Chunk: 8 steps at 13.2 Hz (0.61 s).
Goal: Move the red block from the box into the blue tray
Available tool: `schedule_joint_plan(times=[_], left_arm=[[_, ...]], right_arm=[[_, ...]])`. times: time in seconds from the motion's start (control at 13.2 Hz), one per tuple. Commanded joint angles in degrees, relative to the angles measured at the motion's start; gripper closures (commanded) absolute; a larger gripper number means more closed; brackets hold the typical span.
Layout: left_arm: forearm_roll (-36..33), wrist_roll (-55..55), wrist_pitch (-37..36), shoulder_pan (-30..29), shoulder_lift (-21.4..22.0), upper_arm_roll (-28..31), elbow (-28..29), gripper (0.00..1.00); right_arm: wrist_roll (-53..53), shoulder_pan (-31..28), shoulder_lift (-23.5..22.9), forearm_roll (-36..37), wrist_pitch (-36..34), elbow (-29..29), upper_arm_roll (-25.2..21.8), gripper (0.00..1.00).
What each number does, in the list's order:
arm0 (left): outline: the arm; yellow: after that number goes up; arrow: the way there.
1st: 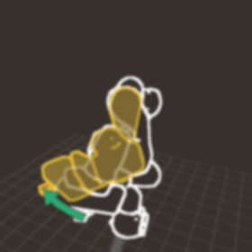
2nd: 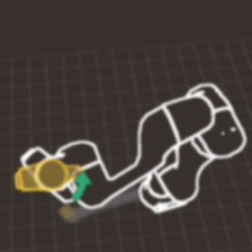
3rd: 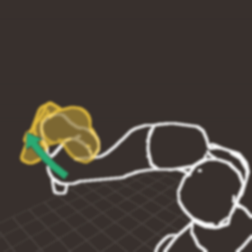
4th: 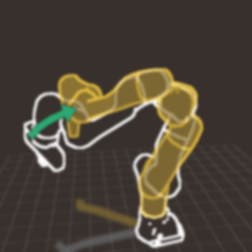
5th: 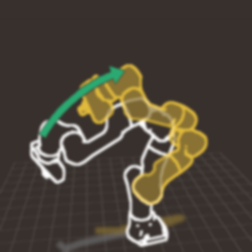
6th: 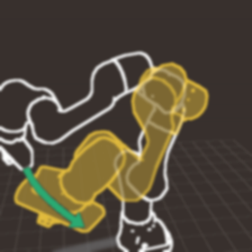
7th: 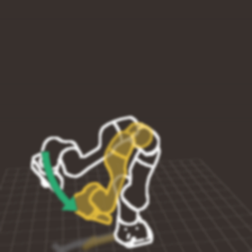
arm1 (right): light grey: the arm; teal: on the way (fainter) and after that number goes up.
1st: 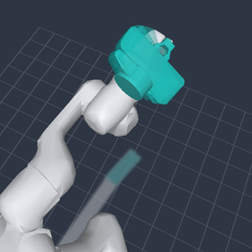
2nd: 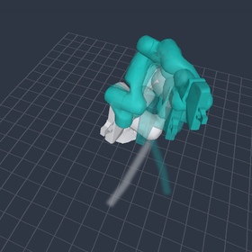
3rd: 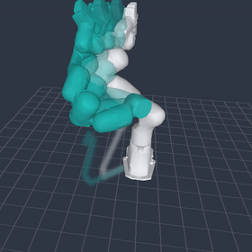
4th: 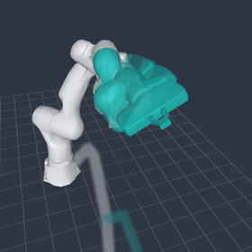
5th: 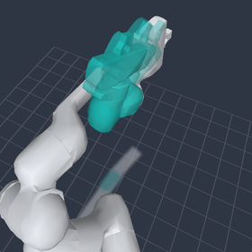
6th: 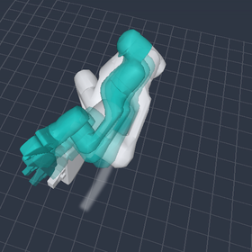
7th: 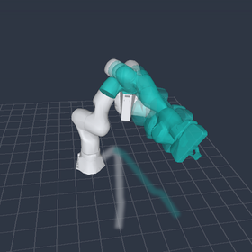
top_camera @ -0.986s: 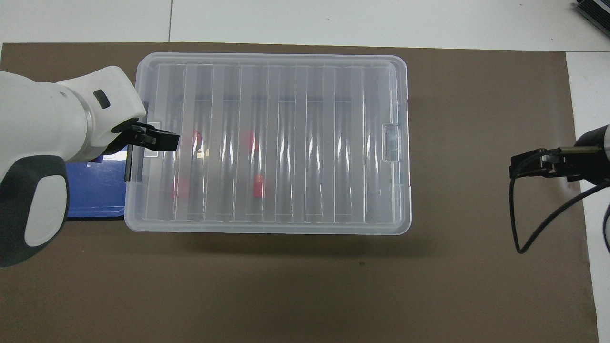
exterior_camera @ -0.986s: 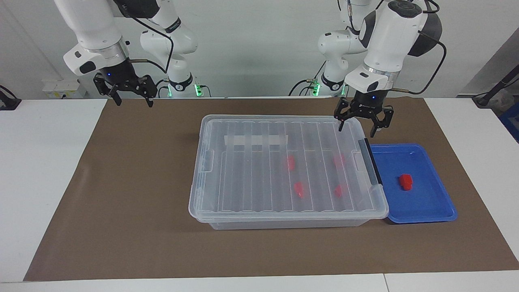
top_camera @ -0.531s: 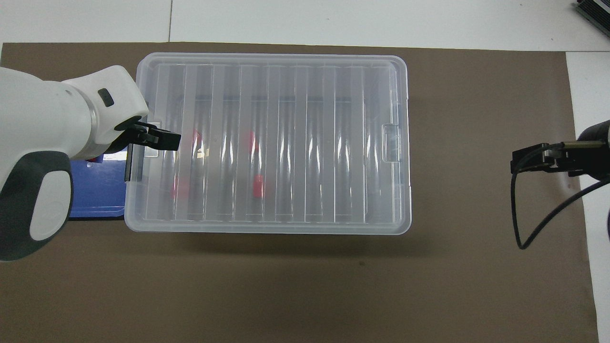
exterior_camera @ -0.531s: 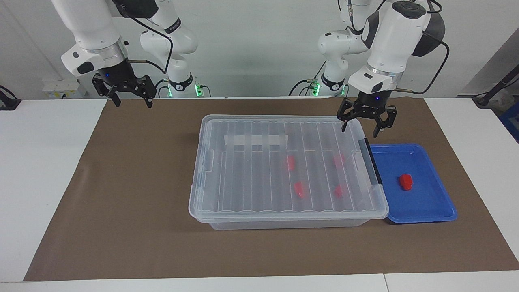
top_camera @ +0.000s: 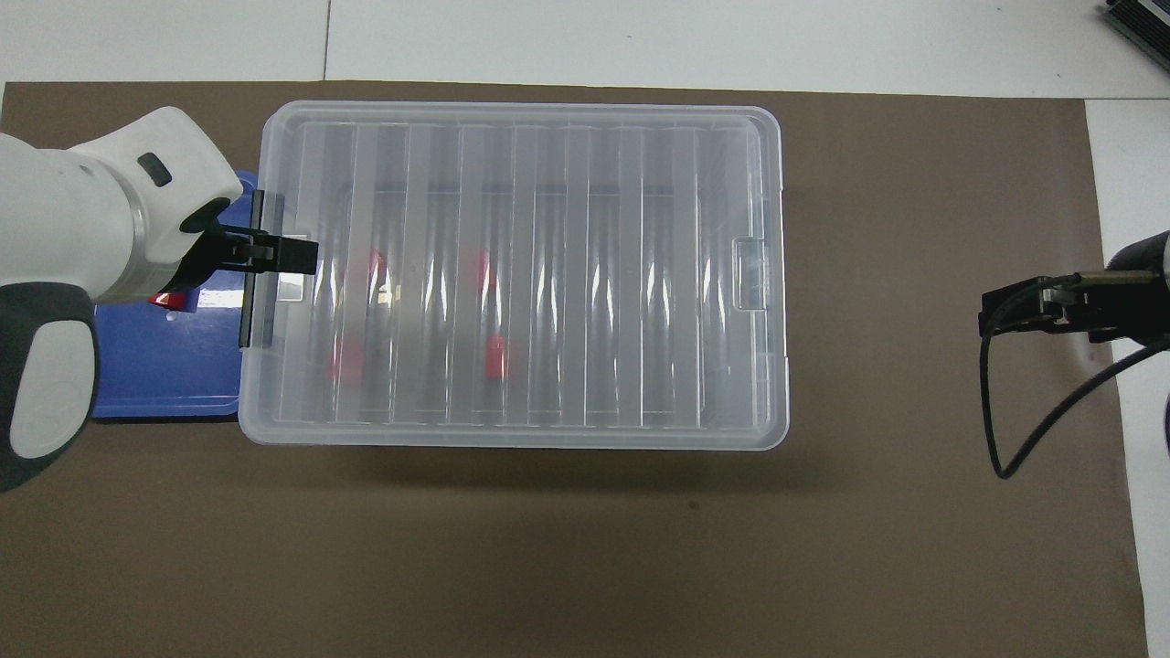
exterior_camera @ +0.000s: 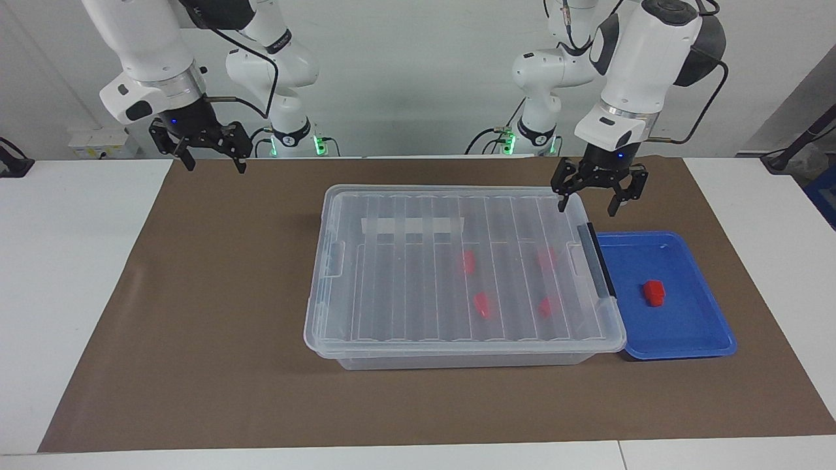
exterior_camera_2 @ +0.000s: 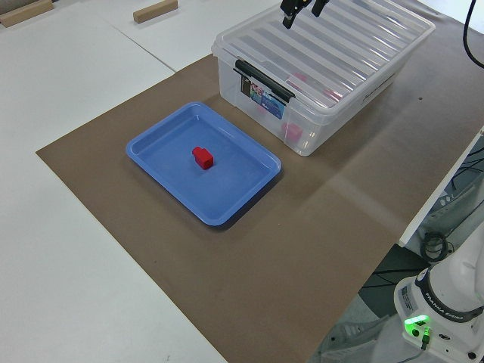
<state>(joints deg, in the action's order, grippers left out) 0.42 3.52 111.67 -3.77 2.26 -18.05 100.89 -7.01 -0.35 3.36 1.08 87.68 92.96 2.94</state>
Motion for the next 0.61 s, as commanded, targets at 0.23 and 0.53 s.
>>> schedule_joint_plan(times=[0.23, 0.53], left_arm=[[0.98, -4.49, -3.47, -2.47, 2.14, 2.23, 0.10, 0.00], [0.90, -4.92, -4.43, -2.73, 2.31, 2.32, 0.10, 0.00]], right_arm=[[-0.38, -0.53, 0.42, -1.08, -0.50, 0.82, 0.23, 0.00], [-0.38, -0.53, 0.77, -1.17, -0.50, 1.52, 0.23, 0.00]])
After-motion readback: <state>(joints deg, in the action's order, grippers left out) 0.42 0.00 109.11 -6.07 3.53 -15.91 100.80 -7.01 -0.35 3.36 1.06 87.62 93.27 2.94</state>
